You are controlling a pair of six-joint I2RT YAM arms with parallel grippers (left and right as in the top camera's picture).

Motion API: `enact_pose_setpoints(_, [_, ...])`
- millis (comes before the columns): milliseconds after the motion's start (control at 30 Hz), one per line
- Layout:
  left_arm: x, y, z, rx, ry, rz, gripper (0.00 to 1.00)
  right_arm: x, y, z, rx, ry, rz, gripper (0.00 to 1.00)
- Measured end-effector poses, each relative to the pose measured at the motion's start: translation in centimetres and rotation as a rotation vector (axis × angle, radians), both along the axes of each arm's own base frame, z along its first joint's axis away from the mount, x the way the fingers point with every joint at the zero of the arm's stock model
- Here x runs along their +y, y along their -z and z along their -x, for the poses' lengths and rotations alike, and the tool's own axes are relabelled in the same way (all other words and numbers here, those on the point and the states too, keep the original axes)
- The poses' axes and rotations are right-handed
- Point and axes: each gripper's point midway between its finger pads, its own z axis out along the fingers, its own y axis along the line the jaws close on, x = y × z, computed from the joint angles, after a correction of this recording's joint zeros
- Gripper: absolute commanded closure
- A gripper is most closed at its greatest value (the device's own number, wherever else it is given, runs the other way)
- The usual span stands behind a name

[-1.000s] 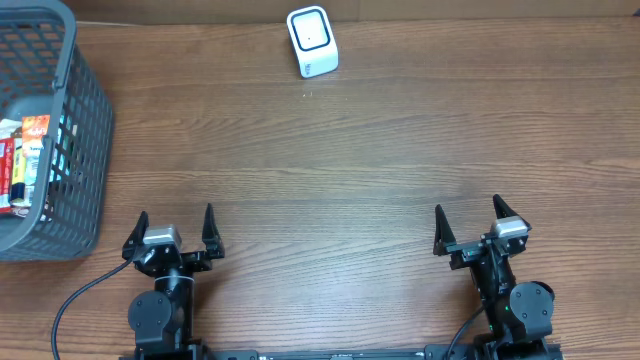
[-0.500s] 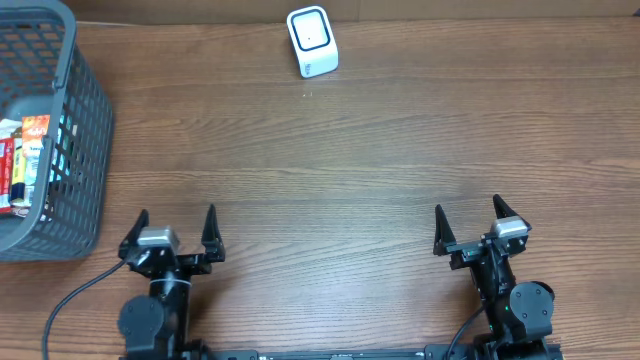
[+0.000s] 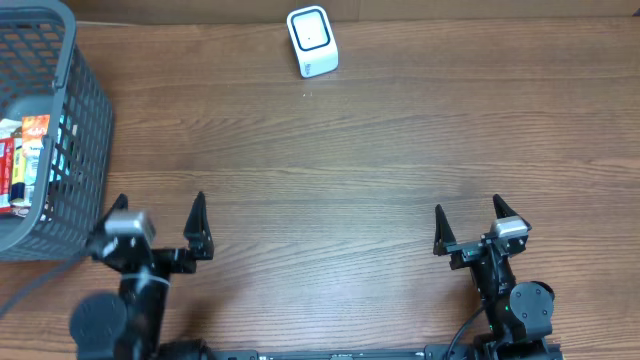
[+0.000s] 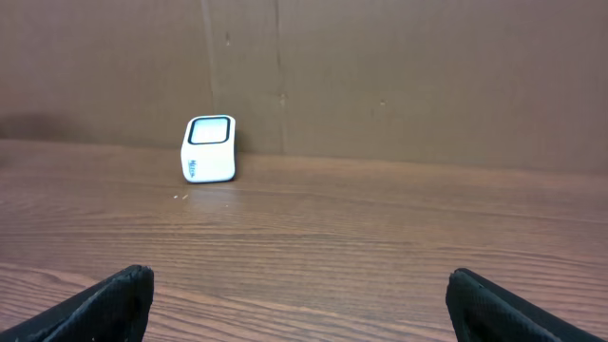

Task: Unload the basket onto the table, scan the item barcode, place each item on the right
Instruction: 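Raise the left gripper and move it over the grey basket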

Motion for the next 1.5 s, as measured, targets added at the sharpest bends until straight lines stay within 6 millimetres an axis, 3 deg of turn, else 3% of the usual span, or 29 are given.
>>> enact_pose_setpoints(300, [-1.9,-1.7,-2.4,0.460,0.120,0.084,0.00,0.0,0.0,0.0,0.000,0.000,0.000,0.00])
enact_pose_setpoints(567, [-3.5,-0.9,-3.3,0.877,0.195,0.201,0.00,0.0,0.0,0.0,0.000,0.000,0.000,0.00])
enact_pose_setpoints(767, [-3.9,1.8,-6.1,1.018,0.224,0.257,0.00,0.0,0.0,0.0,0.000,0.000,0.000,0.00])
enact_pose_setpoints(933, [-3.2,4.0,-8.2,1.070,0.191,0.244,0.00,0.0,0.0,0.0,0.001,0.000,0.000,0.00])
enact_pose_setpoints(1067, [-1.9,3.9,-9.9,1.016,0.146,0.183,0.00,0.0,0.0,0.0,0.000,0.000,0.000,0.00])
enact_pose_setpoints(1167, [0.1,2.5,-11.2,0.939,0.084,0.110,0.00,0.0,0.0,0.0,0.001,0.000,0.000,0.00])
enact_pose_setpoints(1333, [5.6,-2.5,-13.3,0.757,-0.122,-0.005,0.00,0.0,0.0,0.0,0.001,0.000,0.000,0.00])
enact_pose_setpoints(1500, [12.4,-7.6,-13.0,0.608,-0.373,-0.066,0.00,0.0,0.0,0.0,0.001,0.000,0.000,0.00])
